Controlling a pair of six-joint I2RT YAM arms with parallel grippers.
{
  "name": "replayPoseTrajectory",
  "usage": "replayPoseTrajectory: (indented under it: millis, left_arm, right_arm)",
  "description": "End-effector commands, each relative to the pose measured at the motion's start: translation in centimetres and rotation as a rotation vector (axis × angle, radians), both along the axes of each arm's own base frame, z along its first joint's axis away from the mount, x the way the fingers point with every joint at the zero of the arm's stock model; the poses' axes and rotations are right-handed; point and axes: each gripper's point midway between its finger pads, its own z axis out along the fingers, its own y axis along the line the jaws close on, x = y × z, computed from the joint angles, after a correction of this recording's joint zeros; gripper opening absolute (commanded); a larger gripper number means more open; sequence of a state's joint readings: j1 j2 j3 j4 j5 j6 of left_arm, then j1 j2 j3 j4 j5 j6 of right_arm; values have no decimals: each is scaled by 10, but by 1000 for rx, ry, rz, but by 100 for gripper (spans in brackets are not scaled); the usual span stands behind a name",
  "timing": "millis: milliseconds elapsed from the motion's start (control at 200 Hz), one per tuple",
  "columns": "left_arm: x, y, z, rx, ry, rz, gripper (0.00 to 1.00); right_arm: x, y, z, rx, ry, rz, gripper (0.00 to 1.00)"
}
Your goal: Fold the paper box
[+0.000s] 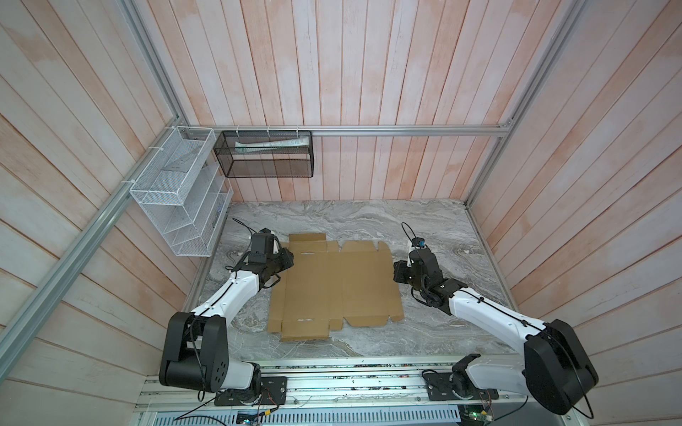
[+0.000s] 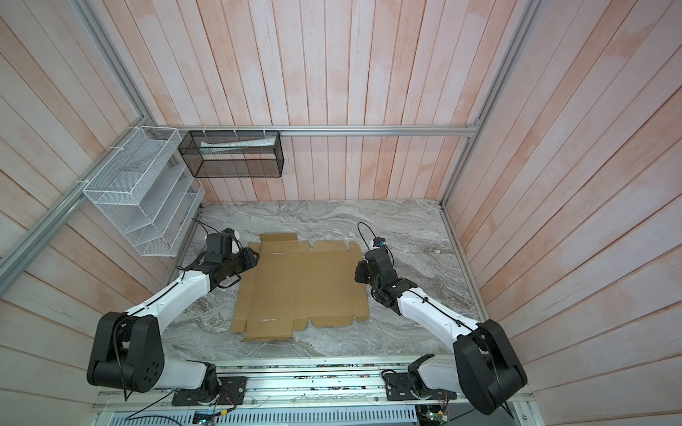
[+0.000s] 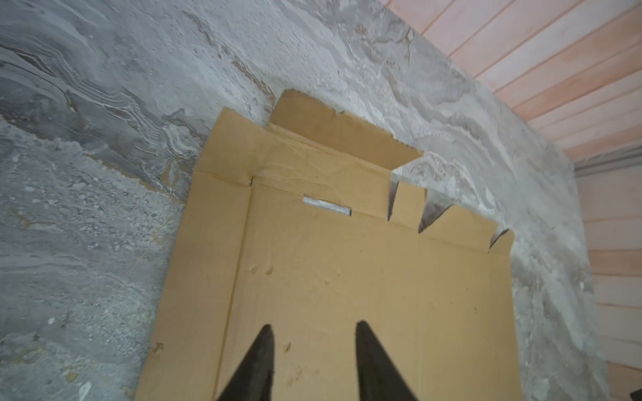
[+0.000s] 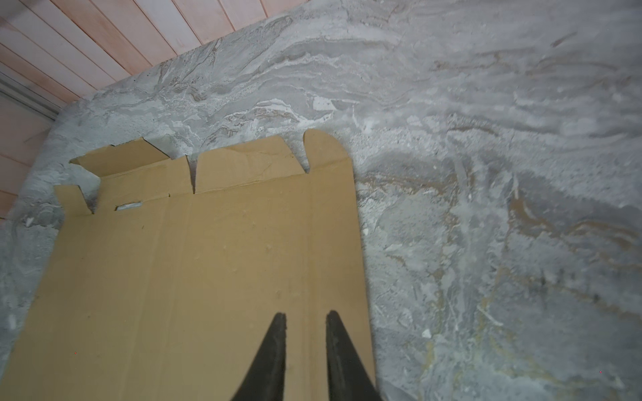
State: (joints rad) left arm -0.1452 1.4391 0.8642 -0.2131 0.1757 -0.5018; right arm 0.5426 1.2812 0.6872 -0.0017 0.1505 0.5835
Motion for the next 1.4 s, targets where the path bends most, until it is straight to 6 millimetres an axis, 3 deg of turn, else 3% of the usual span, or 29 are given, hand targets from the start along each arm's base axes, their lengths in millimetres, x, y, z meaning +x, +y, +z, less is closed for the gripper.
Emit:
replayPoseTrajectory:
  millis: [0,190,370,560,1390]
  left_arm:
    - [3,-12,-3,5,15,-41,24]
    - [-4,-17,-17,20,49,-55,0]
    - [-13,-15,-37,33,95,-51,0]
    - [-16,-14,-55,36,140,-43,0]
    - [-40,-8,-103,48,279,-23,0]
  right_arm:
    - [-22,4,-26,-1,118,-13,17]
    - [-35,19,-43,30,178,-6,9]
    - [-37,35,-62,58,259,8,0]
    - [-34,47,-78,63,315,18,0]
    - [-6,51,-113,-16,414,0,0]
